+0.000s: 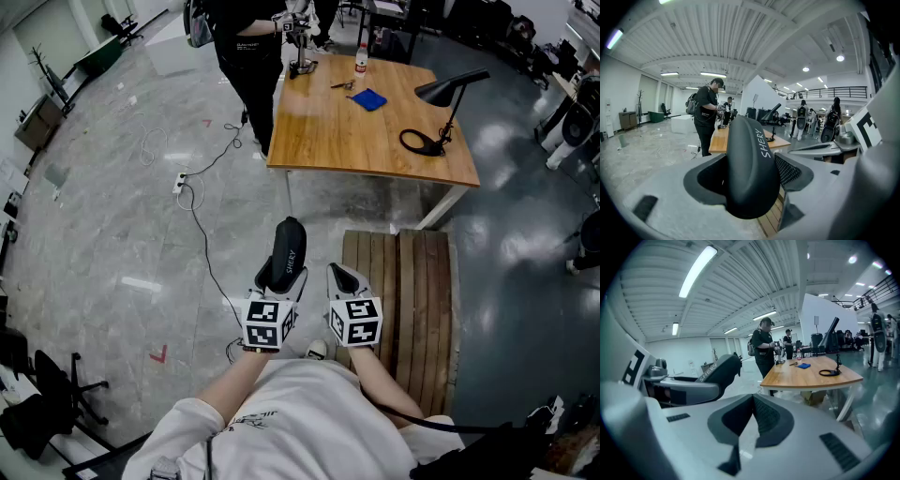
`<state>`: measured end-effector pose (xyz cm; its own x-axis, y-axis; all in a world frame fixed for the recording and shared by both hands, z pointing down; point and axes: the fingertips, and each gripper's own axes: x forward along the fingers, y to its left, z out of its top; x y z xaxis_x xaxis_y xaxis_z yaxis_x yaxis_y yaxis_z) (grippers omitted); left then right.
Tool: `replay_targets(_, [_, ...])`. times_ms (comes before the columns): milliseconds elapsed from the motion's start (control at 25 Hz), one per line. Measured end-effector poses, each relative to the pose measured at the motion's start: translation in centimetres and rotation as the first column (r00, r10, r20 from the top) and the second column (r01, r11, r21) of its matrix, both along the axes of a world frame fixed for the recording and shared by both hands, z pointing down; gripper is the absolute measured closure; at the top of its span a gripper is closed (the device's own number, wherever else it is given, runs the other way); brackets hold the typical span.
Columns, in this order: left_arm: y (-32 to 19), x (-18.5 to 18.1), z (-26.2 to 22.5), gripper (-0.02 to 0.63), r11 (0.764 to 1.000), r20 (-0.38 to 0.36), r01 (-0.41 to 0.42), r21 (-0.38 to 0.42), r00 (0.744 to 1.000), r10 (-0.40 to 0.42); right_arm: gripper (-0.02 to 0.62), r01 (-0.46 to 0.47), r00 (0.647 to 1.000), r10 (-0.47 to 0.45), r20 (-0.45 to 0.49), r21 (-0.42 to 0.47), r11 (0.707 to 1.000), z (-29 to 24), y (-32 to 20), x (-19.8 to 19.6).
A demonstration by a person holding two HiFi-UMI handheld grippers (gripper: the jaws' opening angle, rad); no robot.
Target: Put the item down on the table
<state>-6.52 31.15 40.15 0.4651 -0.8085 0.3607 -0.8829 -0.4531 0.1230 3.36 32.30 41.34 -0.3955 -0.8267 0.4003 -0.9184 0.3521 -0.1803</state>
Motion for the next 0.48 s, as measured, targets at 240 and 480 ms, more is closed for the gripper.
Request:
replay_targets(240, [-1.5,1.0,0.7,0.273,1.000,0.006,0.001,-0.010,1.000,-0.001,0.591,0.003,1.000,-0.003,0.007,-0.002,1.000,0.5,-1.7,1.1])
replay_targets(480, [-5.6,1.0,1.8,0.273,0.999,0.009,-0.005,-0.037,1.000,0.005,0.591,-0.005,1.000,0.005,0.005,-0.014,1.000,1.1,-5.7,1.0])
